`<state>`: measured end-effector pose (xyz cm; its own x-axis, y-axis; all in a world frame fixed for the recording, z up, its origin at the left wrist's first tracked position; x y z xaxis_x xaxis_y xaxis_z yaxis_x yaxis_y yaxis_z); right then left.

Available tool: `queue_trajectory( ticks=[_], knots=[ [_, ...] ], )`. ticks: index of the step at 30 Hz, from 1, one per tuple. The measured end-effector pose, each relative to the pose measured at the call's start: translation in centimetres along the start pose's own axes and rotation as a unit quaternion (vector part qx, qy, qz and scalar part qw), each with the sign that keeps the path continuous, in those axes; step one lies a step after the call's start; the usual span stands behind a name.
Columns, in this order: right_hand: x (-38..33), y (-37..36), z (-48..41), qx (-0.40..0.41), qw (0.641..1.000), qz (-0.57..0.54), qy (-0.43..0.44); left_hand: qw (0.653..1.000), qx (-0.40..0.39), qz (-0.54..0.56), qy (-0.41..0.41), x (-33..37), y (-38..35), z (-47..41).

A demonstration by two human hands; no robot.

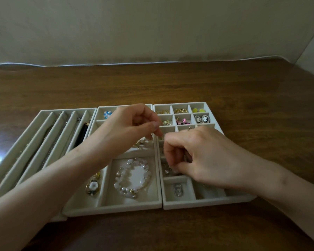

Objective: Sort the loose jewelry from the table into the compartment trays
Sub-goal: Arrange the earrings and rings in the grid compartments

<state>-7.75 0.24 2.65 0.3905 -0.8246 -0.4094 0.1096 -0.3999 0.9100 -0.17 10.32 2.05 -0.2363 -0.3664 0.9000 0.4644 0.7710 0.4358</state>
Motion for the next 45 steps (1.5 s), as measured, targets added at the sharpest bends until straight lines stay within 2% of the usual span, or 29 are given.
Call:
queue_trajectory(
  ticks=[3,8,14,21,29,32,38,45],
  knots=[
    [-0.7,-0.1,0.1,-0.008,0.998,0.060,0.012,1.000,-0.003,0.007,-0.004,0.0,-0.1,0.0],
    [-1.2,0.0,0.3,-0.011,0.995,0.095,0.010,1.000,-0.011,0.005,-0.008,-0.2,-0.2,-0.2],
    [-0.9,0.0,0.2,-0.008,0.997,0.079,-0.003,1.000,-0.014,-0.001,-0.021,-0.3,-0.3,-0.3],
    [0.3,0.3,0.3,-0.015,0.998,-0.006,-0.054,0.999,-0.021,0.001,-0.028,-0.3,-0.5,-0.3],
    [-0.8,-0.2,0.3,0.004,0.998,0.055,-0.022,0.999,-0.016,-0.004,-0.030,-0.4,-0.5,-0.4],
    [-0.4,-0.1,0.3,-0.003,0.999,0.032,-0.032,0.999,-0.017,-0.012,-0.034,-0.4,-0.5,-0.3],
    [0.4,0.3,0.2,-0.021,0.995,-0.063,-0.069,0.995,-0.017,-0.080,-0.059,-0.1,-0.6,-0.1],
    [-0.2,-0.2,0.1,0.001,0.998,0.037,-0.046,0.985,-0.018,-0.152,-0.086,0.3,-0.8,0.1]
  ],
)
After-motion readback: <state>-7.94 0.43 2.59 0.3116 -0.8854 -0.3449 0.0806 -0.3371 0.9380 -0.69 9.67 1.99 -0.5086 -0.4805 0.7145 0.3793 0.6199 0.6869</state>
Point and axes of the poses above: each hand's wrist, its own z-axis away from the middle knuckle, its own y-axis out of the back of the hand, x = y × z, the point moved 6 cm from there along -z, towards the middle knuckle, and after that the axes turned 4 degrees about y, right-handed, at the moved point
